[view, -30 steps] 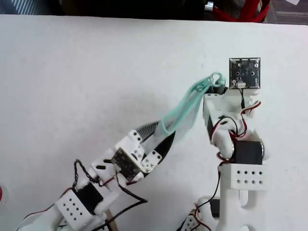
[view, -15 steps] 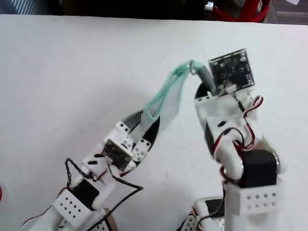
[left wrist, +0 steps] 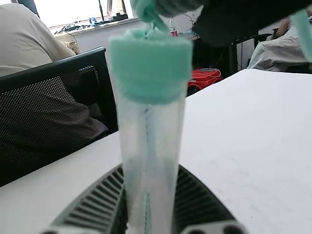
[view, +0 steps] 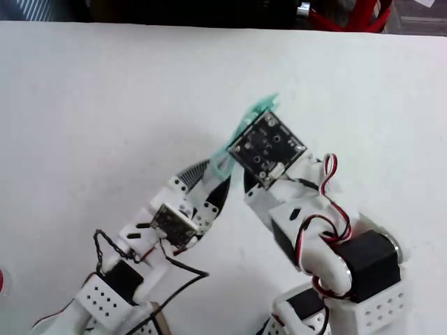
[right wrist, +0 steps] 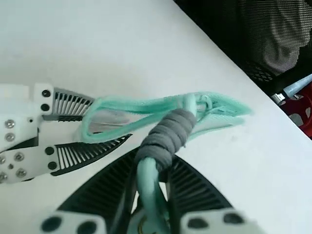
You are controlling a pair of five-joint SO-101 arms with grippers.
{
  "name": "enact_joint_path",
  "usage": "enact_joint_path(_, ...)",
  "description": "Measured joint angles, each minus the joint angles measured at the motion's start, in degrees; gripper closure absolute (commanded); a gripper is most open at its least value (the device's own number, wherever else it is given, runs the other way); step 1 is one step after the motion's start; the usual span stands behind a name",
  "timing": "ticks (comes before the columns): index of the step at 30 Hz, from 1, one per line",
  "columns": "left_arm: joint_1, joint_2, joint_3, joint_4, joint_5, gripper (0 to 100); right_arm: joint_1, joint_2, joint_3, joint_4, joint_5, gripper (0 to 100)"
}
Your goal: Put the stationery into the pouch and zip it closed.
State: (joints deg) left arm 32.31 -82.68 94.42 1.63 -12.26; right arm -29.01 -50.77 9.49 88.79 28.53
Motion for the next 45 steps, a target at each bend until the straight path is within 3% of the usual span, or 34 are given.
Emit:
enact_joint_path(9,-0.2,0.0,0.0,0.1,-0.4,98,-12.7,-0.4,-4.6,9.1,3.5,98.1)
enact_joint_path(26,-0.4,0.1,0.0,0.2,-0.3,98,-22.4,-2.8,-6.9,9.8,2.7,98.1)
enact_joint_path(30,-0.5,0.1,0.0,0.2,-0.3,98,-14.9,-2.8,-3.3,9.8,8.6,98.1)
enact_joint_path(39,-0.6,0.1,0.0,0.2,-0.3,98,22.5,-8.9,5.8,9.8,30.1,97.2)
enact_joint_path(41,-0.6,0.1,0.0,0.2,-0.3,98,27.8,-11.3,10.2,9.8,36.0,90.2)
enact_joint_path(45,-0.6,0.1,0.0,0.2,-0.3,98,33.9,-18.8,19.3,9.8,42.9,62.8)
